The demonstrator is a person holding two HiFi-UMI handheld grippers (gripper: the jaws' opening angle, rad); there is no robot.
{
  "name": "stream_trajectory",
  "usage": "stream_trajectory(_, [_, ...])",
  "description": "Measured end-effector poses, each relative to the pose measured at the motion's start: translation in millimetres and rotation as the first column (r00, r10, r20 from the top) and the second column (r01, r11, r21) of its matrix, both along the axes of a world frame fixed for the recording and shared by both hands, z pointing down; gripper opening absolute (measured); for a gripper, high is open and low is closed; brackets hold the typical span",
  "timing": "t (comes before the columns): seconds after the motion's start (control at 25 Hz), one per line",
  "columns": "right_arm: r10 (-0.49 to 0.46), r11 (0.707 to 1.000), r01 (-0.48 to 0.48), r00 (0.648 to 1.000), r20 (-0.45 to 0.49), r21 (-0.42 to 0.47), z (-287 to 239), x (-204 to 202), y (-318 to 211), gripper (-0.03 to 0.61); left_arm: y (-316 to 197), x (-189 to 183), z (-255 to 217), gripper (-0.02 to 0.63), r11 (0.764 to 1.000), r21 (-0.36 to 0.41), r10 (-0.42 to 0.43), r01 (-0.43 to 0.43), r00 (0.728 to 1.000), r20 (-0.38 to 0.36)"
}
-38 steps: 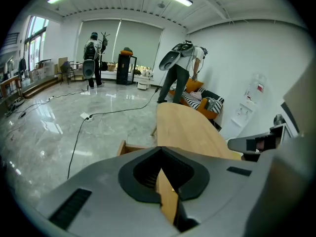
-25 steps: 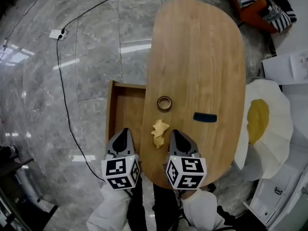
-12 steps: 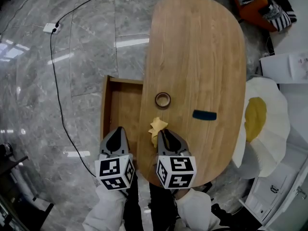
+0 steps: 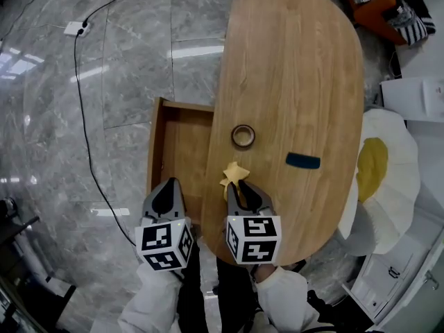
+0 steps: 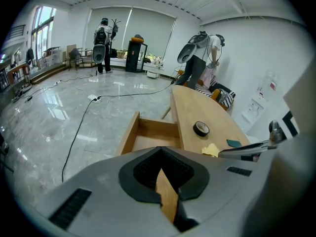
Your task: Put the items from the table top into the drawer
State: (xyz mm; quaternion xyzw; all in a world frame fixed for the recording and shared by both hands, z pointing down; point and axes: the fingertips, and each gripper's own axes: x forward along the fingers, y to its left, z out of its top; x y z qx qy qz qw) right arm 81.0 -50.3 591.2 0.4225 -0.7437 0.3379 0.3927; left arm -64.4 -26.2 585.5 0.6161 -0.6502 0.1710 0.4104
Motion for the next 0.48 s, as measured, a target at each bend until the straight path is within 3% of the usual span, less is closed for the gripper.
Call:
stream_trajectory(0.28, [0.004,1.0,-0.004,0.999,-0.039,0.003,3.5,6.9,1.4,0.096,6.2,-4.7,1.7,0.0,1.0,-0.006,-0.014,0.014,1.0,0.0])
stream_trajectory(0.48, [0.039,0.999,-0.039,0.999,-0.003,0.004,-10.3,10.1,0.1,0.077,7.4,-4.4,-1.5,0.0,1.0,-0.001,-0.014,0.014,1.0,-0.001])
